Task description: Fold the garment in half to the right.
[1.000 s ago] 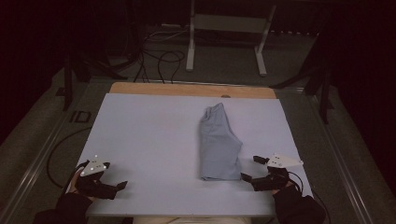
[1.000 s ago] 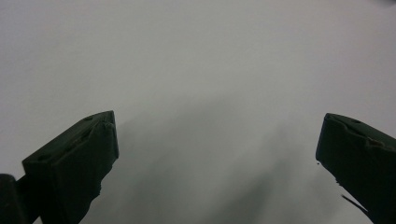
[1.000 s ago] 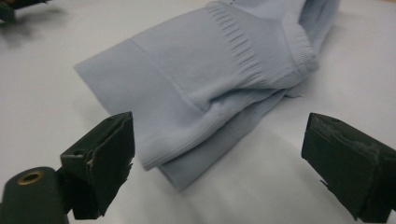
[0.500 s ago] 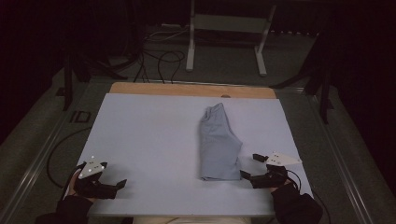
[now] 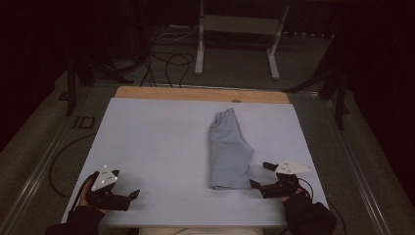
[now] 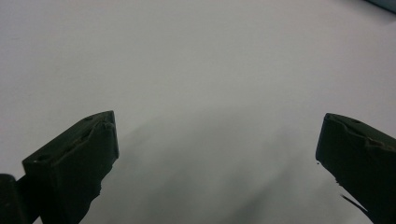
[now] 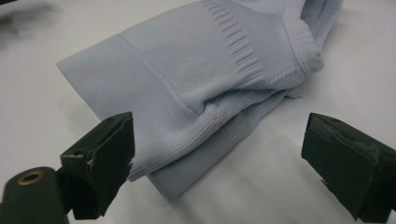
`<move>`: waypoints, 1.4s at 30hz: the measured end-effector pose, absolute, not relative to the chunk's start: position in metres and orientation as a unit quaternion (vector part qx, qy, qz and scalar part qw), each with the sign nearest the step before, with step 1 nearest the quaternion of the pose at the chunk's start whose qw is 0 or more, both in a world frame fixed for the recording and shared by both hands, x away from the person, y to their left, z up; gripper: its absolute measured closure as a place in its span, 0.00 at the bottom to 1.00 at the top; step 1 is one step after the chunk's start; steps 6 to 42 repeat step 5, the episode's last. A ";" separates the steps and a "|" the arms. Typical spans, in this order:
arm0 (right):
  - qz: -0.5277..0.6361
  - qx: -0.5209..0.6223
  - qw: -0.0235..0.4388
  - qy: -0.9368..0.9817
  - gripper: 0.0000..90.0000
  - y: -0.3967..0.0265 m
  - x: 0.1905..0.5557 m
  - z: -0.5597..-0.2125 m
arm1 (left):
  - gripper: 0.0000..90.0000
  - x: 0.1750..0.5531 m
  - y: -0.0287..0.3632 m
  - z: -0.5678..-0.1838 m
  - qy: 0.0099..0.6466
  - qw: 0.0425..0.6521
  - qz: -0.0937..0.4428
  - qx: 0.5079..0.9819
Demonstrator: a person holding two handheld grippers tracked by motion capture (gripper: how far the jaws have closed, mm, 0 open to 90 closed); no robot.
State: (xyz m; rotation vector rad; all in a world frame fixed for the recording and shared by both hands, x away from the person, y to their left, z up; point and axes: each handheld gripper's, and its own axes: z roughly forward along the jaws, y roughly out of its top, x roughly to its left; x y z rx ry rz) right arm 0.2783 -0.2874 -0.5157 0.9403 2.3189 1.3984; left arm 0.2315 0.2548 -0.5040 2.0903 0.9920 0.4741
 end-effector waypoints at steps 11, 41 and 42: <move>0.482 0.326 0.133 0.802 0.11 -0.287 0.279 -0.517 | 0.00 0.231 0.253 -0.505 0.386 0.381 0.180 0.821; 0.482 0.326 0.133 0.802 0.11 -0.287 0.279 -0.517 | 0.00 0.231 0.253 -0.505 0.386 0.381 0.180 0.821; 0.482 0.326 0.133 0.802 0.11 -0.287 0.279 -0.517 | 0.00 0.231 0.253 -0.505 0.386 0.381 0.180 0.821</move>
